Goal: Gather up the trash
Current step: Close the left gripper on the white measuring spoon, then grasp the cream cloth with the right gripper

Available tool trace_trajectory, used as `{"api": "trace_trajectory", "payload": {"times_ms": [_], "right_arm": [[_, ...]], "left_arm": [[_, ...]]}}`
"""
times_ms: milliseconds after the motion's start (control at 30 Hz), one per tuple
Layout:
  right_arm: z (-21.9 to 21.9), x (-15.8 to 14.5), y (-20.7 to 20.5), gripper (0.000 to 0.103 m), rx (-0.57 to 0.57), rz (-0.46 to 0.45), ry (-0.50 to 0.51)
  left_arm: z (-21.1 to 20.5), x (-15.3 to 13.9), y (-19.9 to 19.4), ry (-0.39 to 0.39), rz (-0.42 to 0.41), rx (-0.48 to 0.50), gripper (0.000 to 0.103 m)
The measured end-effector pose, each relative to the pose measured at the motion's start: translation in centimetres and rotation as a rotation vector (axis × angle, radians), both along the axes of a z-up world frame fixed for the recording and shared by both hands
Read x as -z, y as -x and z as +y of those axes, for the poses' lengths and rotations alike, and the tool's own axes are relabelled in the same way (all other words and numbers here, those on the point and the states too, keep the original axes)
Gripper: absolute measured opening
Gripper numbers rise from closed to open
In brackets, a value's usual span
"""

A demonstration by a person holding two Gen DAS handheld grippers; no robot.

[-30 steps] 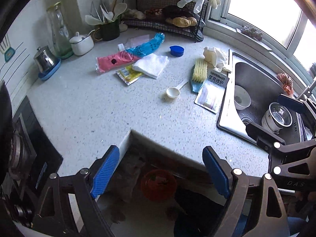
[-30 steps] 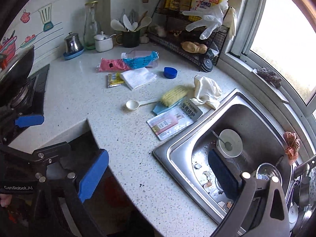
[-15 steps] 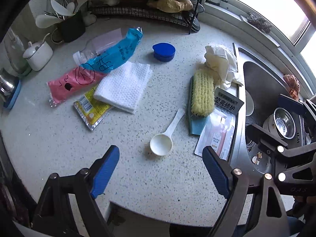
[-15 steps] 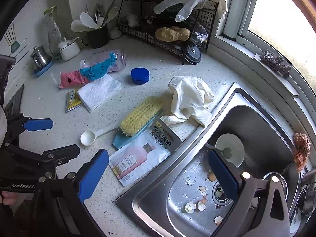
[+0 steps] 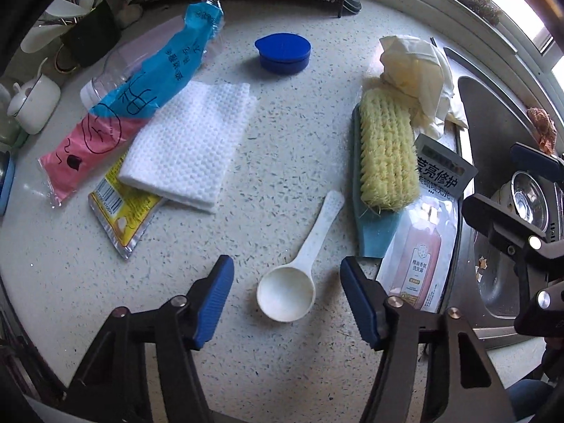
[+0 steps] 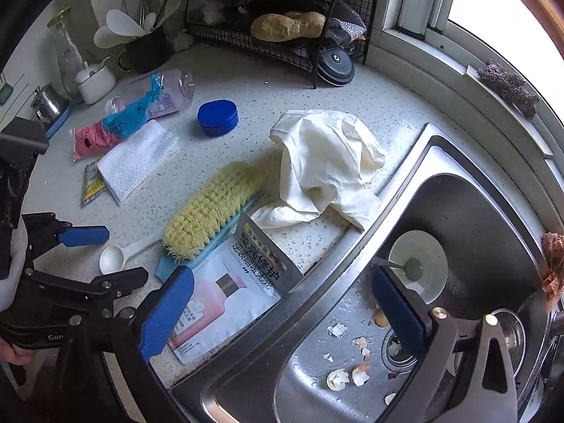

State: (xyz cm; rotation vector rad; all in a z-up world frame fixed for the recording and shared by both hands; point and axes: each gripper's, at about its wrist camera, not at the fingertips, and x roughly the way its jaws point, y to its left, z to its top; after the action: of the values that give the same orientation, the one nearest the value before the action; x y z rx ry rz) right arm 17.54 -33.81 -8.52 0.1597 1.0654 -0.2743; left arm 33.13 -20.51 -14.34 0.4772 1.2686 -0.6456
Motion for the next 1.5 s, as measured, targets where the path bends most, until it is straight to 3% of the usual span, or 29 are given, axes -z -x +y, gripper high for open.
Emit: {"api": "trace_trajectory", "payload": {"times_ms": [33, 100, 133, 367, 533, 667, 1033, 1067, 1133, 1167, 1267, 1300, 1333, 1500], "right_arm": [[0.0, -0.1, 0.0, 0.101, 0.000, -0.002, -0.003], [-0.1, -0.2, 0.0, 0.101, -0.001, -0.006, -0.005], [-0.3, -0.1, -0.2, 0.101, -0.002, -0.006, -0.003], [-0.4, -0.2, -1.2, 0.101, -0.004, -0.022, -0.016], [-0.9, -0.7, -2.4, 0.101, -0.002, -0.056, -0.024], [-2.2, -1.0, -4.1, 0.101, 0.021, -0.082, -0.030], [-5.5, 0.7, -7.9, 0.099, 0.030, -0.067, -0.007], [-5.7, 1.0, -8.0, 0.097, 0.030, -0.064, -0.007], [-5.9, 1.5, -8.2, 0.078, 0.029, -0.057, -0.013], [-6.0, 1.8, -8.4, 0.074, 0.027, -0.041, -0.021], [-5.9, 2.8, -8.8, 0.041, 0.016, -0.003, -0.043], [-5.6, 2.8, -8.7, 0.019, 0.020, -0.004, -0.022], [-5.4, 2.6, -8.6, 0.009, 0.017, -0.014, -0.009], [-3.6, -0.7, -7.3, 0.005, -0.016, -0.122, 0.000]], "left_arm": [[0.0, 0.0, 0.0, -0.007, -0.007, -0.007, 0.051], [-0.1, -0.2, 0.0, -0.008, -0.015, -0.014, 0.032], [0.0, -0.2, -0.1, -0.005, -0.015, -0.016, 0.028], [0.9, -1.6, -0.8, 0.075, -0.014, -0.106, 0.027], [0.2, -4.5, -2.4, 0.128, -0.081, -0.155, 0.027], [-1.7, -5.4, -4.0, 0.148, -0.123, -0.133, 0.027], [-5.0, -2.6, -6.6, 0.150, -0.091, -0.103, 0.027], [-5.1, -2.3, -6.7, 0.150, -0.086, -0.100, 0.027], [-5.2, -2.1, -6.7, 0.146, -0.086, -0.095, 0.027], [-5.1, -2.0, -6.7, 0.143, -0.090, -0.096, 0.027], [-4.8, -2.0, -6.7, 0.144, -0.100, -0.106, 0.027], [-4.5, -2.1, -6.6, 0.148, -0.103, -0.110, 0.027], [-4.1, -2.4, -6.4, 0.160, -0.104, -0.115, 0.027], [-1.4, -4.8, -4.9, 0.220, -0.131, -0.160, 0.027]]}}
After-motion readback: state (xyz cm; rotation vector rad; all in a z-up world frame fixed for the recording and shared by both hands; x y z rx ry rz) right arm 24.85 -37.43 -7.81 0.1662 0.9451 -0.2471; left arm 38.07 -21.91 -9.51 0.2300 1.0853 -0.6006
